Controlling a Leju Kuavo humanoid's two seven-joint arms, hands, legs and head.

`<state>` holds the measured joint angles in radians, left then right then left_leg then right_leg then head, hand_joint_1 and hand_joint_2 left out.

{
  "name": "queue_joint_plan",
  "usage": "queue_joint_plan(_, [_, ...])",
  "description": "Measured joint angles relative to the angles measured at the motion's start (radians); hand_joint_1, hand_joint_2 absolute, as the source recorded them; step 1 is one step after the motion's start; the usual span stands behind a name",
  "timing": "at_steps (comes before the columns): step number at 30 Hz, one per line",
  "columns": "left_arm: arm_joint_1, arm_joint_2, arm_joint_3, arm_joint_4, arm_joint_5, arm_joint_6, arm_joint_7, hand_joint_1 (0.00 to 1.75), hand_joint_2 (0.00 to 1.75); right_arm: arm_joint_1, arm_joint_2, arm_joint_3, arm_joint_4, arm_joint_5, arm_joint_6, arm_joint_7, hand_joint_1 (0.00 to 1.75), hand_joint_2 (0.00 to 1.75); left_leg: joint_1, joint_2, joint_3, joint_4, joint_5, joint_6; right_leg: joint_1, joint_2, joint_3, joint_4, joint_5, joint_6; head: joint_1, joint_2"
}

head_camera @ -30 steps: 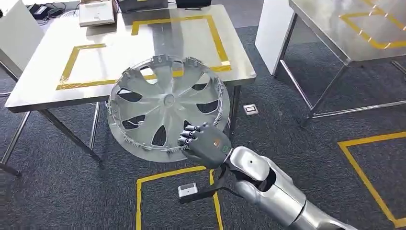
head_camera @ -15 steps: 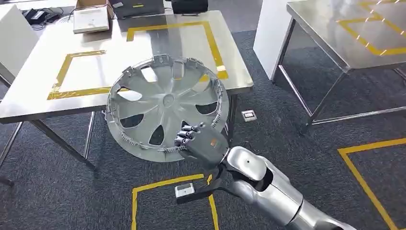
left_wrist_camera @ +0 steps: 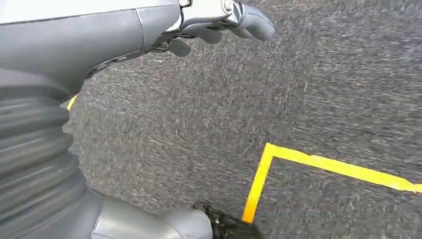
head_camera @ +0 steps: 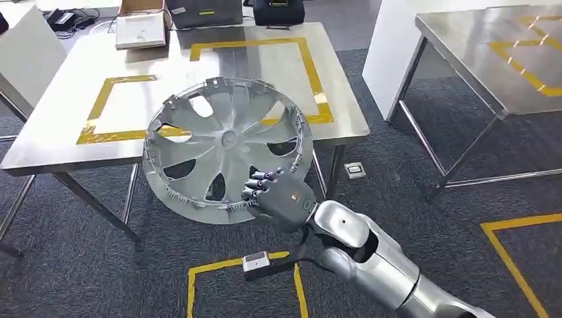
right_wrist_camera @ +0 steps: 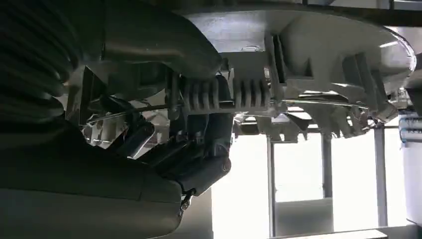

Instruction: Take the parts from the cabinet and place them on the table.

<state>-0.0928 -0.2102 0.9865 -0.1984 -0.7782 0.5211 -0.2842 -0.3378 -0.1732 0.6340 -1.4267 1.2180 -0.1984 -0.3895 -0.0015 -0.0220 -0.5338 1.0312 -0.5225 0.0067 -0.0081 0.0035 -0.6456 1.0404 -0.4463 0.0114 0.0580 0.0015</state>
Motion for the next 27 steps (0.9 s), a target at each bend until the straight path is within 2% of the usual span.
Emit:
queue_joint_plan(1, [0.0, 0.0, 0.0, 0.0, 0.0, 0.0, 0.0, 0.0, 1.75, 0.0, 0.001, 0.0, 0.0, 0.0, 0.0, -0.002, 1.75, 1.75, 0.002, 0.001, -0.002, -0.003, -0.006, -0.006, 0.0, 0.002, 0.001, -0.001, 0.012, -0.007, 0.0, 0.0])
queue_joint_plan(3, [0.0, -0.001, 0.001, 0.0, 0.0, 0.0, 0.0, 0.0, 1.75, -0.001, 0.002, 0.0, 0.0, 0.0, 0.0, 0.001, 1.75, 1.75, 0.004, 0.001, 0.015, 0.011, -0.005, -0.017, 0.001, 0.004, 0.017, -0.003, 0.002, -0.023, 0.0, 0.0])
queue_joint_plan(4, [-0.001, -0.001, 0.001, 0.0, 0.0, 0.0, 0.0, 0.0, 1.75, 0.0, 0.003, 0.0, 0.0, 0.0, 0.0, 0.002, 1.75, 1.75, 0.006, 0.006, 0.001, 0.039, -0.006, -0.02, -0.001, 0.003, 0.029, -0.008, -0.002, -0.03, -0.001, 0.0])
queue_joint_plan(5, [-0.004, -0.001, 0.001, 0.0, 0.0, 0.0, 0.0, 0.0, 1.75, 0.0, 0.003, -0.001, 0.001, 0.0, 0.001, 0.003, 1.75, 1.75, 0.006, 0.009, -0.03, 0.093, -0.011, -0.026, -0.002, 0.002, 0.037, -0.009, -0.009, -0.036, -0.007, 0.0])
queue_joint_plan(6, [-0.005, -0.001, 0.001, 0.0, 0.0, 0.0, 0.0, 0.0, 1.75, -0.001, 0.004, 0.0, 0.001, 0.0, 0.001, 0.002, 1.75, 1.75, 0.008, 0.01, -0.078, 0.165, -0.032, -0.031, -0.002, 0.001, 0.042, -0.009, -0.015, -0.041, -0.007, 0.0])
queue_joint_plan(8, [-0.002, -0.001, 0.001, 0.0, 0.0, 0.0, 0.0, 0.0, 1.75, -0.001, 0.005, 0.0, 0.001, 0.0, 0.0, 0.0, 1.75, 1.75, 0.009, 0.011, -0.17, 0.287, -0.087, -0.035, -0.001, 0.001, 0.055, -0.008, -0.029, -0.042, -0.006, 0.0])
queue_joint_plan(9, [0.0, -0.001, 0.002, 0.001, 0.0, 0.0, 0.0, 0.0, 1.75, 0.0, 0.005, 0.0, 0.001, 0.0, 0.0, 0.0, 1.75, 1.75, 0.009, 0.011, -0.197, 0.307, -0.094, -0.036, -0.002, 0.001, 0.065, -0.008, -0.037, -0.041, -0.007, 0.0])
queue_joint_plan(10, [0.002, -0.001, 0.002, 0.001, 0.0, 0.0, 0.0, 0.0, 1.75, 0.001, 0.005, 0.0, 0.002, 0.0, 0.001, -0.002, 1.75, 1.75, 0.01, 0.012, -0.202, 0.285, -0.076, -0.035, -0.002, 0.002, 0.079, -0.008, -0.047, -0.04, -0.007, 0.0])
queue_joint_plan(11, [0.002, -0.001, 0.002, 0.001, 0.0, 0.0, 0.0, 0.0, 1.75, 0.001, 0.005, 0.0, 0.002, -0.001, 0.002, -0.002, 1.75, 1.75, 0.01, 0.012, -0.192, 0.234, -0.037, -0.032, -0.002, 0.002, 0.092, -0.008, -0.057, -0.038, -0.006, 0.0])
queue_joint_plan(13, [0.002, 0.0, 0.002, 0.0, 0.0, 0.002, -0.001, 0.0, 1.75, 0.0, 0.005, 0.0, 0.003, -0.002, 0.003, -0.002, 1.75, 1.75, 0.011, 0.017, -0.144, 0.07, 0.086, -0.027, -0.003, 0.001, 0.121, -0.008, -0.079, -0.03, -0.007, 0.0])
queue_joint_plan(14, [0.004, 0.0, 0.002, 0.001, 0.001, 0.002, -0.003, 0.0, 1.75, -0.001, 0.005, 0.0, 0.003, -0.003, 0.003, -0.003, 1.75, 1.75, 0.01, 0.021, -0.142, 0.013, 0.129, -0.025, 0.001, 0.001, 0.123, -0.004, -0.089, -0.023, -0.008, 0.0])
queue_joint_plan(15, [0.002, -0.001, 0.002, 0.002, 0.001, 0.002, -0.004, 0.0, 1.75, -0.003, 0.005, 0.0, 0.005, -0.003, 0.002, -0.003, 1.75, 1.75, 0.005, 0.022, -0.139, 0.022, 0.078, -0.014, 0.002, 0.004, 0.126, -0.007, -0.094, -0.017, -0.01, 0.0])
queue_joint_plan(16, [0.003, -0.002, 0.002, 0.001, 0.001, 0.002, -0.006, 0.0, 1.75, -0.006, 0.005, 0.0, 0.005, -0.003, 0.002, -0.003, 1.75, 1.75, 0.003, 0.02, -0.132, 0.017, 0.105, -0.007, 0.002, 0.002, 0.127, -0.011, -0.101, -0.008, -0.008, 0.0])
queue_joint_plan(18, [0.002, -0.003, 0.003, 0.002, 0.001, 0.002, -0.008, 0.0, 1.75, -0.007, 0.005, 0.0, 0.005, -0.004, 0.002, -0.003, 1.75, 1.75, 0.006, 0.017, -0.121, 0.016, 0.099, 0.008, 0.002, 0.002, 0.139, -0.003, -0.097, 0.0, -0.008, 0.0])
queue_joint_plan(19, [0.002, -0.003, 0.003, 0.002, 0.0, 0.002, -0.009, 0.0, 1.75, -0.006, 0.005, 0.0, 0.005, -0.003, 0.002, -0.002, 1.75, 1.75, 0.008, 0.015, -0.111, 0.01, 0.095, 0.015, -0.001, 0.001, 0.127, 0.021, -0.097, 0.003, -0.006, 0.0])
queue_joint_plan(20, [0.001, -0.003, 0.003, 0.002, -0.001, 0.002, -0.01, 0.0, 1.75, -0.006, 0.005, 0.0, 0.005, -0.005, 0.002, -0.003, 1.75, 1.75, 0.007, 0.015, -0.103, 0.01, 0.09, 0.022, -0.001, 0.001, 0.103, 0.068, -0.098, 0.006, -0.006, 0.0])
queue_joint_plan(21, [-0.001, -0.003, 0.003, 0.001, -0.001, 0.002, -0.009, 0.0, 1.75, -0.006, 0.005, 0.0, 0.006, -0.005, 0.002, -0.002, 1.75, 1.75, 0.007, 0.014, -0.1, 0.01, 0.084, 0.027, -0.001, 0.001, 0.058, 0.137, -0.116, 0.01, -0.003, 0.0])
queue_joint_plan(23, [-0.002, -0.003, 0.003, 0.001, -0.003, 0.001, -0.006, 0.0, 1.75, -0.005, 0.004, 0.0, 0.006, -0.006, 0.002, -0.001, 1.75, 1.75, 0.003, 0.014, -0.09, 0.01, 0.071, 0.031, -0.001, 0.001, -0.037, 0.262, -0.18, 0.017, -0.003, 0.0])
queue_joint_plan(24, [-0.001, -0.003, 0.003, 0.001, -0.005, 0.0, -0.003, 0.0, 1.75, -0.005, 0.003, 0.0, 0.006, -0.006, 0.002, 0.0, 1.75, 1.75, 0.001, 0.013, -0.081, 0.01, 0.063, 0.031, 0.0, 0.001, -0.069, 0.291, -0.2, 0.017, -0.003, 0.0])
queue_joint_plan(25, [0.0, -0.003, 0.003, 0.001, -0.006, 0.0, -0.003, 0.0, 1.75, -0.004, 0.003, 0.0, 0.008, -0.007, 0.003, 0.0, 1.75, 1.75, 0.0, 0.012, -0.069, 0.01, 0.054, 0.031, 0.0, 0.001, -0.08, 0.278, -0.193, 0.016, -0.003, 0.0])
queue_joint_plan(26, [0.001, -0.003, 0.003, 0.002, -0.009, -0.001, -0.003, 0.0, 1.75, -0.002, 0.003, 0.0, 0.01, -0.008, 0.005, 0.001, 1.75, 1.75, -0.002, 0.011, -0.056, 0.01, 0.045, 0.031, 0.0, 0.001, -0.074, 0.233, -0.161, 0.01, -0.002, 0.0])
queue_joint_plan(27, [0.001, -0.005, 0.003, 0.002, -0.01, -0.001, -0.003, 0.0, 1.75, -0.001, 0.003, 0.0, 0.011, -0.01, 0.007, 0.002, 1.75, 1.75, -0.004, 0.009, -0.043, 0.01, 0.036, 0.029, 0.002, 0.001, -0.055, 0.162, -0.107, 0.003, -0.003, 0.0])
